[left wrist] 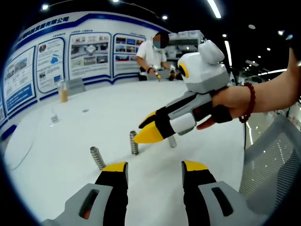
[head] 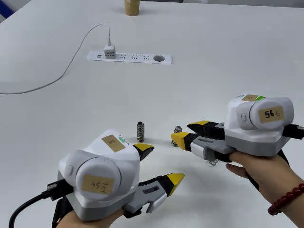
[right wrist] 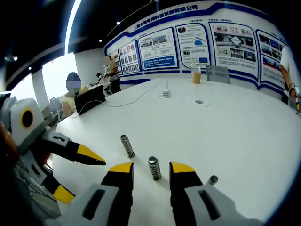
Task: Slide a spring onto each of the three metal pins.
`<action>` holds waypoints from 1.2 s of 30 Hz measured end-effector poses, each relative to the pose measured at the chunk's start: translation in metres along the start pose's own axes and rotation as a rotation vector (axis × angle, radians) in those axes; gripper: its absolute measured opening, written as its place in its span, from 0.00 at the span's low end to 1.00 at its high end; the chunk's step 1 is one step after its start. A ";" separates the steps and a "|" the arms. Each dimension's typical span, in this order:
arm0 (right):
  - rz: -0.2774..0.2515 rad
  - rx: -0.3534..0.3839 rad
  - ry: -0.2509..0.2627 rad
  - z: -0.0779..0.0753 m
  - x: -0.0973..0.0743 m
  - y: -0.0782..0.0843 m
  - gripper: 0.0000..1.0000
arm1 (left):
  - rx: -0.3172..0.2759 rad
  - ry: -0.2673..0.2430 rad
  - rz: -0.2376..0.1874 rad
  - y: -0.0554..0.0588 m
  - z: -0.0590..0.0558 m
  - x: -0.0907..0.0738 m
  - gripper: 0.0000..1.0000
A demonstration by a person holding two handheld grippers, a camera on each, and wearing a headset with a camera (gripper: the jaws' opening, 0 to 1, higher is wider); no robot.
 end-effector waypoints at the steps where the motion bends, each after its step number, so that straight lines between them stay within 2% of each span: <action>1: -0.004 0.010 0.003 0.000 -0.003 0.000 0.33 | 0.001 0.002 0.000 0.000 -0.001 0.001 0.47; 10: -0.036 0.022 0.015 0.004 -0.028 -0.002 0.38 | -0.004 -0.004 -0.003 -0.004 -0.005 0.006 0.47; 17: -0.054 0.013 0.050 0.001 -0.049 -0.004 0.39 | -0.015 0.000 -0.009 -0.010 -0.007 0.012 0.46; 29: -0.065 0.034 0.104 -0.010 -0.075 0.000 0.42 | -0.005 0.027 -0.022 -0.022 -0.017 0.031 0.44; 36: -0.068 0.050 0.124 -0.015 -0.088 0.006 0.43 | -0.001 0.044 -0.007 -0.025 -0.026 0.047 0.42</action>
Point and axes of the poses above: the centre of the closed fingertips' face, and the gripper's own axes: x roughly forward along the fingers, z roughly to its left, y roughly out of its underside, the point moved 9 cm from there along -x, roughly backward along the fingers, and after that the axes turned 12 degrees about -y, right-handed, at the moved point
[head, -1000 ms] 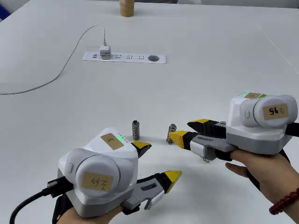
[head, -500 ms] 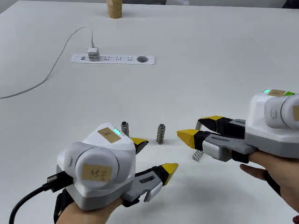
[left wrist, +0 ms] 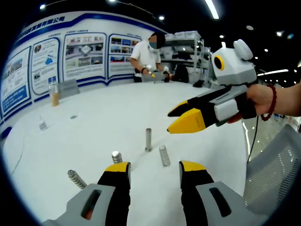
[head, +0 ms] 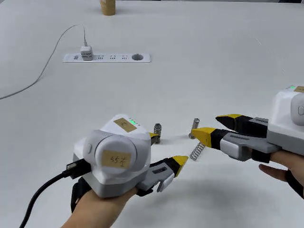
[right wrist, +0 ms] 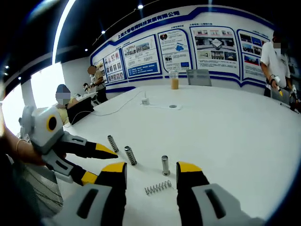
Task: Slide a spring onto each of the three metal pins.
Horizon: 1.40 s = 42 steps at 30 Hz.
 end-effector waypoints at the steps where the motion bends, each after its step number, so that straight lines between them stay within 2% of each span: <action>1: 0.001 0.001 0.000 -0.001 -0.002 0.001 0.43 | 0.002 0.002 0.003 0.000 -0.001 0.002 0.42; 7: 0.012 0.009 0.009 -0.008 -0.012 0.006 0.44 | 0.027 0.024 0.009 0.001 -0.010 0.014 0.41; 10: 0.013 0.018 0.011 -0.011 -0.017 0.009 0.44 | 0.050 0.034 0.027 0.004 -0.014 0.022 0.39; 20: 0.025 -0.004 -0.023 -0.010 -0.023 0.019 0.44 | 0.074 0.059 0.043 0.008 -0.024 0.042 0.33; 25: 0.076 -0.057 -0.038 -0.010 -0.024 0.024 0.44 | 0.060 0.086 0.058 0.010 -0.027 0.052 0.30; 29: 0.112 -0.081 -0.053 -0.009 -0.025 0.028 0.45 | 0.074 0.089 0.065 0.011 -0.027 0.058 0.28; 38: 0.136 -0.082 -0.058 -0.010 -0.027 0.033 0.44 | 0.120 0.086 0.090 0.015 -0.030 0.065 0.20; 42: 0.136 -0.071 -0.058 -0.011 -0.027 0.034 0.42 | 0.187 0.078 0.110 0.017 -0.033 0.067 0.18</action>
Point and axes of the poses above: the centre of the closed fingertips' face, and the gripper's own axes: x roughly forward along the fingers, z roughly to its left, y roughly out of its underside, the point moved 9 cm from there along -x, roughly backward along the fingers, and after that the axes turned 12 degrees about -y, right-handed, at the moved point
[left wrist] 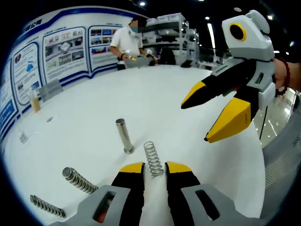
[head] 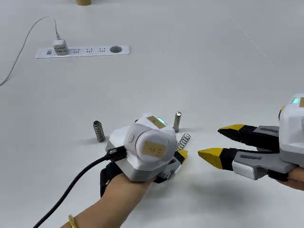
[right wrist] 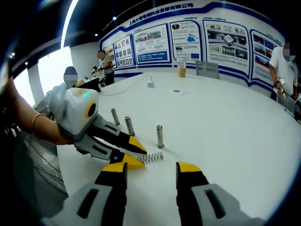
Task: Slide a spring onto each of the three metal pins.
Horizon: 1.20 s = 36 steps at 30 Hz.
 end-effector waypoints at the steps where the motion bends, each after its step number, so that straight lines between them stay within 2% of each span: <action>1: 0.000 -0.003 0.004 -0.001 0.000 0.000 0.42 | 0.004 0.002 -0.005 0.000 -0.002 0.001 0.17; 12: -0.010 0.015 0.018 -0.004 -0.003 0.000 0.41 | -0.014 -0.012 0.007 0.000 0.000 0.003 0.12; 18: -0.025 0.041 0.020 -0.006 -0.003 -0.001 0.40 | 0.015 -0.013 0.004 0.001 0.001 0.000 0.11; 22: -0.042 0.063 0.026 -0.007 -0.003 -0.002 0.40 | 0.043 -0.029 -0.024 -0.002 0.002 -0.007 0.10; 24: -0.063 0.092 0.018 -0.007 -0.003 -0.004 0.39 | 0.002 -0.018 -0.030 -0.005 0.002 -0.011 0.11; 25: -0.075 0.101 0.013 -0.007 -0.003 -0.005 0.39 | -0.015 -0.012 -0.052 -0.008 0.002 -0.014 0.11; 29: -0.098 0.112 -0.003 -0.004 -0.003 -0.009 0.39 | -0.006 -0.023 -0.074 -0.012 0.004 -0.021 0.11; 32: -0.108 0.115 -0.017 -0.003 -0.001 -0.013 0.39 | -0.031 -0.030 -0.114 -0.015 0.005 -0.027 0.11; 36: -0.129 0.135 -0.043 -0.001 0.001 -0.018 0.39 | -0.037 -0.026 -0.146 -0.016 0.004 -0.032 0.11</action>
Point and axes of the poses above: the centre of the closed fingertips' face, and the gripper's own axes: x roughly forward along the fingers, z roughly to its left, y roughly out of its underside, the point moved 9 cm from there along -x, roughly backward along the fingers, and after that the axes turned 12 degrees about -y, right-handed, at the moved point
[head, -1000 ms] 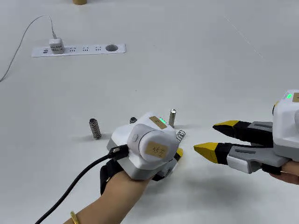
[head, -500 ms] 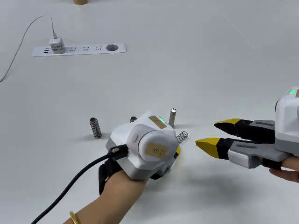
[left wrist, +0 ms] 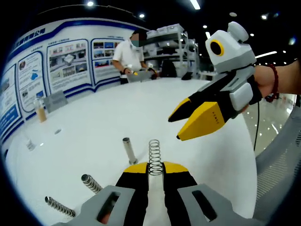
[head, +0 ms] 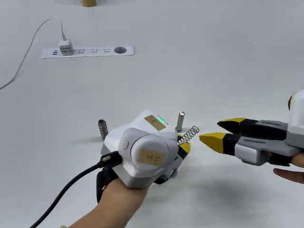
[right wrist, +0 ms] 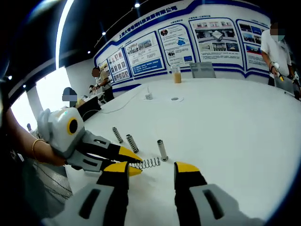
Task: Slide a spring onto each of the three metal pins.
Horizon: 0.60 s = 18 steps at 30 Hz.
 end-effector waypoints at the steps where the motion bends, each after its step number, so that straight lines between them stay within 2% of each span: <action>1: -0.005 0.006 -0.004 0.000 0.001 -0.001 0.39 | -0.012 0.004 -0.009 -0.001 0.000 -0.001 0.11; 7: -0.044 0.058 -0.029 0.001 0.004 -0.006 0.37 | -0.100 0.012 -0.058 -0.005 0.003 -0.010 0.11; 12: -0.089 0.113 -0.056 0.002 0.006 -0.011 0.34 | -0.134 0.021 -0.084 -0.007 0.005 -0.015 0.11; 18: -0.099 0.162 -0.083 0.005 0.009 -0.012 0.32 | -0.173 0.025 -0.120 -0.008 0.007 -0.021 0.11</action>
Point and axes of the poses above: the centre of the closed fingertips' face, and the gripper's own axes: x roughly forward along the fingers, z roughly to its left, y roughly out of its underside, the point moved 9 cm from there along -x, roughly backward along the fingers, and after that the axes turned 12 degrees about -y, right-handed, at the moved point
